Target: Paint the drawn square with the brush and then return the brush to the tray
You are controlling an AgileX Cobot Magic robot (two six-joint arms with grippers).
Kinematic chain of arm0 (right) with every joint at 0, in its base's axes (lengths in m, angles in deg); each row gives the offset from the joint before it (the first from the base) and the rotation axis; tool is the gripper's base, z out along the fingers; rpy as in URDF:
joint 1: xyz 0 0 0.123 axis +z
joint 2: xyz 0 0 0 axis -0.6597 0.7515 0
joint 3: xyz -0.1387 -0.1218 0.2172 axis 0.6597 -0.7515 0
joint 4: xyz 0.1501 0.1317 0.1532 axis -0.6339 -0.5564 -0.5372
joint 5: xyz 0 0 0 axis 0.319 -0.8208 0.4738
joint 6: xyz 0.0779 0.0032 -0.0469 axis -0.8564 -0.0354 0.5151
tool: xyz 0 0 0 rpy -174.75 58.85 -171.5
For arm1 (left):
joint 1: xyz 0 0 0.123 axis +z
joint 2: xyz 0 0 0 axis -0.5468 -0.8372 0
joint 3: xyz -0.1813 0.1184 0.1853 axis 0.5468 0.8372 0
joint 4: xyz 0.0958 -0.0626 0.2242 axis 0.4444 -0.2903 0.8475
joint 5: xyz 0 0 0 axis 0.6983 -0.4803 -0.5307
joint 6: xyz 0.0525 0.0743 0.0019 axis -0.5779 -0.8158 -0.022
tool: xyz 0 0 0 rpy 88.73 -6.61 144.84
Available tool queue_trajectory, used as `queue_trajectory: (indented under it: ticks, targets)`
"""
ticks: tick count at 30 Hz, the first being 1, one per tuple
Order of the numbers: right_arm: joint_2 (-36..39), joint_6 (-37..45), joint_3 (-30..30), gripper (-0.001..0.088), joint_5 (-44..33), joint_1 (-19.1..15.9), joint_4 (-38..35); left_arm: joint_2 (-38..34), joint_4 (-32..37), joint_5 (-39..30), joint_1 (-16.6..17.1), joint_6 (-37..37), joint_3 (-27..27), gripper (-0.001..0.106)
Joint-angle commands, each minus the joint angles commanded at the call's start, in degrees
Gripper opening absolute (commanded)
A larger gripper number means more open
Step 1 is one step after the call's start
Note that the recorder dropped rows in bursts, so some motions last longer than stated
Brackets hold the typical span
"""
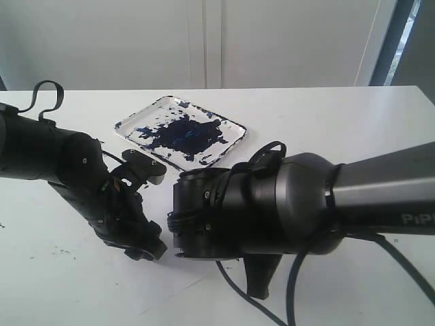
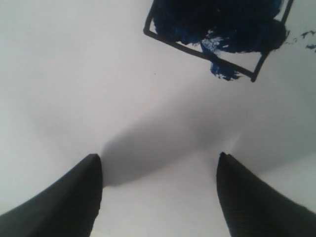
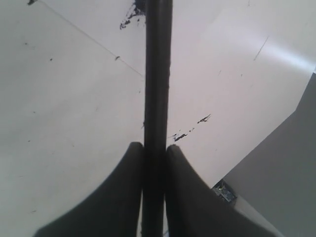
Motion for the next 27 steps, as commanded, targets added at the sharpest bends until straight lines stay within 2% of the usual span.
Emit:
queue_trajectory:
  ticks: [9,17,27]
  targets:
    - [-3.0,-0.4,0.0,0.0,-0.7,0.5,0.1,0.0,0.0,0.0,0.0,0.0,0.0,0.069]
    - [-4.9,0.5,-0.1,0.0,1.3,3.9,-5.5,0.0,0.0,0.0,0.0,0.1,0.0,0.069]
    - [-4.9,1.5,-0.2,0.0,2.7,4.0,-7.4,0.0,0.0,-0.1,0.0,0.1,0.0,0.069]
